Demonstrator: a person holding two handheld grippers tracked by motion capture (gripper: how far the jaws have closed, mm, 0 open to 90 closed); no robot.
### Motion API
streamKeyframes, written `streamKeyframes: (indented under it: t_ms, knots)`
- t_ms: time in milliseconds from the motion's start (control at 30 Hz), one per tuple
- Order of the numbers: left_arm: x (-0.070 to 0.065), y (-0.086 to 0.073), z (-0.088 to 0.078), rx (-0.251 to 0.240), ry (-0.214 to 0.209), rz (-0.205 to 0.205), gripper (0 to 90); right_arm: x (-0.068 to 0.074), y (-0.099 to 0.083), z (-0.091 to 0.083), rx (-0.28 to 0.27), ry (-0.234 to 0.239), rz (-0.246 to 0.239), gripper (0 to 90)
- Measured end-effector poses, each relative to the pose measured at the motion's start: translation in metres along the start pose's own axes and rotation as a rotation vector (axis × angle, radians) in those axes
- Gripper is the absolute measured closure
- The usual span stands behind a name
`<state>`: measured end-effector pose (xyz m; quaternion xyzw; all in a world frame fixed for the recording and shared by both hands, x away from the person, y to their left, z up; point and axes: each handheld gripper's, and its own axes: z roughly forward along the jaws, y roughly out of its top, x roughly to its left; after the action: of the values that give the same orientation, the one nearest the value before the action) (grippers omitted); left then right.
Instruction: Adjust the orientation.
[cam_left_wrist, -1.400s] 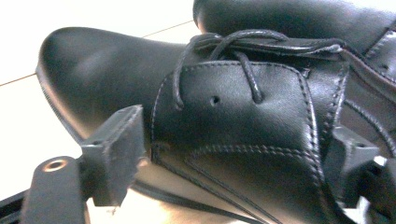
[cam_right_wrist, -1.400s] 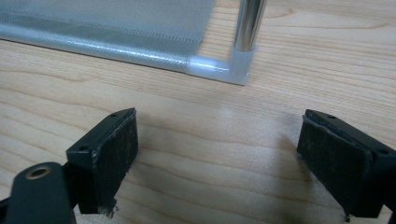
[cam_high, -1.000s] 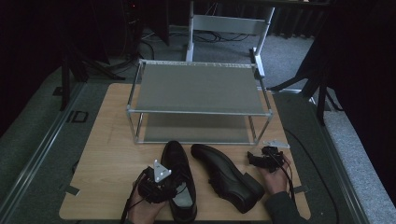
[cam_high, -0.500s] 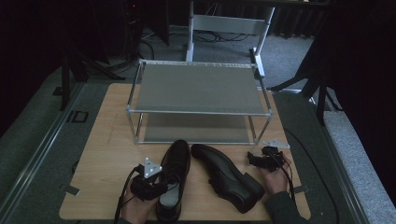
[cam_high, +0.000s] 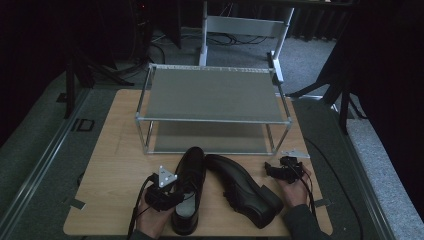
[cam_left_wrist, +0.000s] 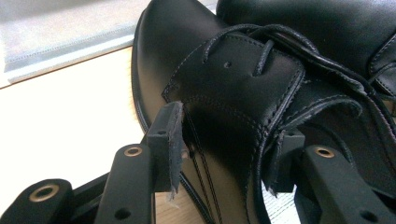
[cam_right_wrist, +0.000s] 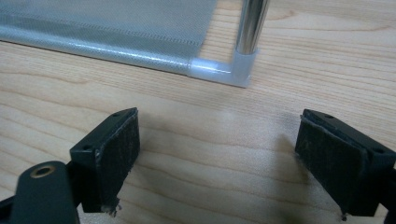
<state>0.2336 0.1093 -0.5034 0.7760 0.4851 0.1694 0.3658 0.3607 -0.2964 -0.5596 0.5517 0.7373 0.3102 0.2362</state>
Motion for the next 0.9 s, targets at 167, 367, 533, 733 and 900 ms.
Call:
streamKeyframes:
  t_ms: [167, 367, 533, 733, 900]
  knots:
    - [0.004, -0.002, 0.000, 0.000, -0.026, -0.015, 51.3, 0.002, 0.001, -0.004, 0.038, 0.004, -0.004, 15.7]
    - [0.006, -0.003, 0.001, 0.001, -0.035, -0.027, 48.7, 0.007, 0.007, -0.029, -0.012, 0.041, -0.021, 32.8]
    - [0.006, -0.003, 0.001, 0.001, -0.033, -0.025, 47.6, 0.028, 0.011, -0.064, -0.073, 0.104, -0.109, 35.2]
    - [0.007, -0.006, 0.000, 0.000, -0.028, -0.029, 47.3, 0.050, 0.010, -0.097, -0.113, 0.165, -0.181, 37.0]
    - [0.007, -0.006, 0.000, -0.002, -0.027, -0.031, 47.2, 0.066, 0.002, -0.119, -0.144, 0.211, -0.235, 38.8]
